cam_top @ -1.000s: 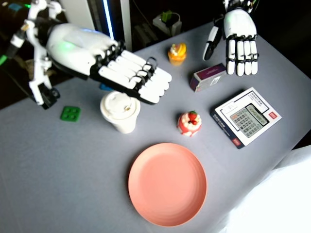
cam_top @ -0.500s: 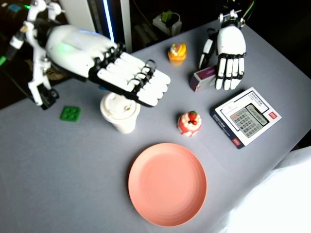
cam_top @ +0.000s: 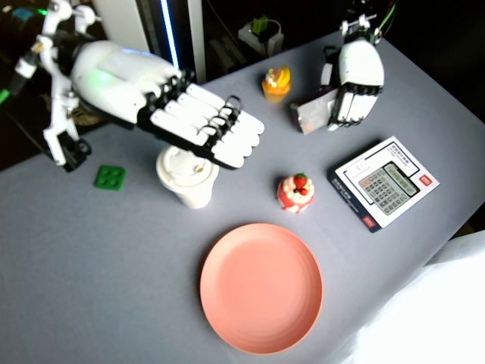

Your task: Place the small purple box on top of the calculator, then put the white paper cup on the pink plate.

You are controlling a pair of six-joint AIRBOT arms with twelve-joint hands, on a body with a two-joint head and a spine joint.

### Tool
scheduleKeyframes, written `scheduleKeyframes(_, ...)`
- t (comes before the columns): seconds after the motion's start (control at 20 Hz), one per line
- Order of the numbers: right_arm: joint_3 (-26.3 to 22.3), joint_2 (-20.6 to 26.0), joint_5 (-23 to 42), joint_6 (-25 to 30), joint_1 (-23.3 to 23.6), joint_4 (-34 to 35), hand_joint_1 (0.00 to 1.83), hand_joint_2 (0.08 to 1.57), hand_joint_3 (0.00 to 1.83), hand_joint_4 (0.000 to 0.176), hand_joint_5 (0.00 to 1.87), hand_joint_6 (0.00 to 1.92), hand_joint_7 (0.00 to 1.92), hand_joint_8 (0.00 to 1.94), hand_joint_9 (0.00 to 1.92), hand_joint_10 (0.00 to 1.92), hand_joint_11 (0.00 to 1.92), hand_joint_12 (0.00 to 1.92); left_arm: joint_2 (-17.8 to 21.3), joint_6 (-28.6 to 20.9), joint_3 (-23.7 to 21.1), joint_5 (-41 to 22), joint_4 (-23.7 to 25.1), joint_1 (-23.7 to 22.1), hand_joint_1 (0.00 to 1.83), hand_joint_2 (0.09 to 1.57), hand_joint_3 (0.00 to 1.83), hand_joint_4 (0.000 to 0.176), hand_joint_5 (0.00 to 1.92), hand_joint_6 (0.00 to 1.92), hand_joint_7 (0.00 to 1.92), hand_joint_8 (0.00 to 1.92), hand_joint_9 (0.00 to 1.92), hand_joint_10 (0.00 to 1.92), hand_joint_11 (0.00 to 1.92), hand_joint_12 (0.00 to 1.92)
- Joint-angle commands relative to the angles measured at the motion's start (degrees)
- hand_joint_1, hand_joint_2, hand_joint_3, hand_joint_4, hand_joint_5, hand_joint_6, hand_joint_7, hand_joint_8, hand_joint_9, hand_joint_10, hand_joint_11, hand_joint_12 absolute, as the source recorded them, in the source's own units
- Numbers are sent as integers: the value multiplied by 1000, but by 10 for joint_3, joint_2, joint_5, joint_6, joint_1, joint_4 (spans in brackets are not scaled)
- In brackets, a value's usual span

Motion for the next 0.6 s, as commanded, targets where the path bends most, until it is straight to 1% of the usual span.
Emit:
scheduleKeyframes(0.0, 3, -2, 71, -2, 3, 0, 151, 1263, 19, 0, 0, 0, 0, 0, 0, 0, 0, 0, -1, 3, 4, -74, 1, -16, 1197, 1246, 1, 0, 716, 1345, 746, 1442, 923, 1921, 1027, 1921)
scheduleKeyframes(0.05, 3, -2, 71, -2, 3, 0, 142, 1261, 16, 0, 0, 0, 0, 0, 0, 0, 0, 0, -4, 3, 13, -71, -11, -26, 1211, 1235, 0, 0, 746, 1151, 794, 1529, 826, 1852, 894, 1921)
scheduleKeyframes(0.1, 3, -3, 71, -2, 3, 0, 142, 1261, 16, 0, 0, 0, 0, 0, 0, 0, 0, 0, -8, 3, 21, -69, -21, -34, 1211, 1235, 0, 0, 746, 1151, 794, 1529, 826, 1852, 894, 1921)
scheduleKeyframes(0.15, 3, -3, 71, -2, 3, 0, 147, 1266, 17, 0, 0, 0, 0, 0, 0, 0, 0, 0, -14, 3, 33, -63, -33, -49, 1232, 1196, 0, 0, 842, 988, 852, 1471, 861, 1797, 914, 1921)
scheduleKeyframes(0.25, 4, -5, 71, -2, 3, 0, 140, 1269, 17, 0, 0, 0, 0, 0, 0, 0, 0, 0, -28, 3, 61, -38, -63, -74, 1242, 1177, 0, 0, 849, 982, 899, 1374, 892, 1593, 915, 1921)
scheduleKeyframes(0.3, 5, -6, 71, -2, 3, 0, 139, 1269, 16, 0, 0, 0, 0, 0, 0, 0, 0, 0, -37, 3, 78, -16, -76, -91, 1241, 1174, 0, 0, 853, 984, 902, 1356, 891, 1506, 882, 1888)
scheduleKeyframes(0.35, 5, -7, 71, -2, 3, 0, 133, 1270, 16, 0, 0, 0, 0, 0, 0, 0, 0, 0, -45, 3, 93, 4, -86, -103, 1242, 1177, 0, 0, 855, 978, 888, 1382, 902, 1585, 939, 1914)
scheduleKeyframes(0.4, 6, -7, 71, -2, 3, 0, 137, 1277, 18, 0, 0, 0, 0, 0, 0, 0, 0, 0, -58, 3, 116, 33, -100, -121, 1238, 1191, 2, 0, 836, 973, 858, 1454, 923, 1682, 1005, 1920)
scheduleKeyframes(0.45, 6, -8, 71, -2, 2, 0, 147, 1274, 16, 0, 0, 0, 0, 0, 0, 0, 0, 0, -68, 3, 132, 50, -114, -133, 1236, 1196, 2, 0, 831, 970, 848, 1476, 939, 1711, 1030, 1921)
scheduleKeyframes(0.5, 6, -8, 71, -2, 2, 0, 149, 1274, 15, 0, 0, 0, 0, 0, 0, 0, 0, 0, -79, 3, 151, 71, -131, -147, 1237, 1191, 0, 0, 854, 970, 844, 1460, 891, 1624, 918, 1921)
scheduleKeyframes(0.55, 6, -9, 71, -2, 1, 0, 142, 1278, 15, 0, 0, 0, 0, 0, 0, 0, 0, 0, -97, 5, 178, 99, -157, -165, 1200, 1188, 0, 0, 828, 1117, 868, 1303, 903, 1318, 837, 1710)
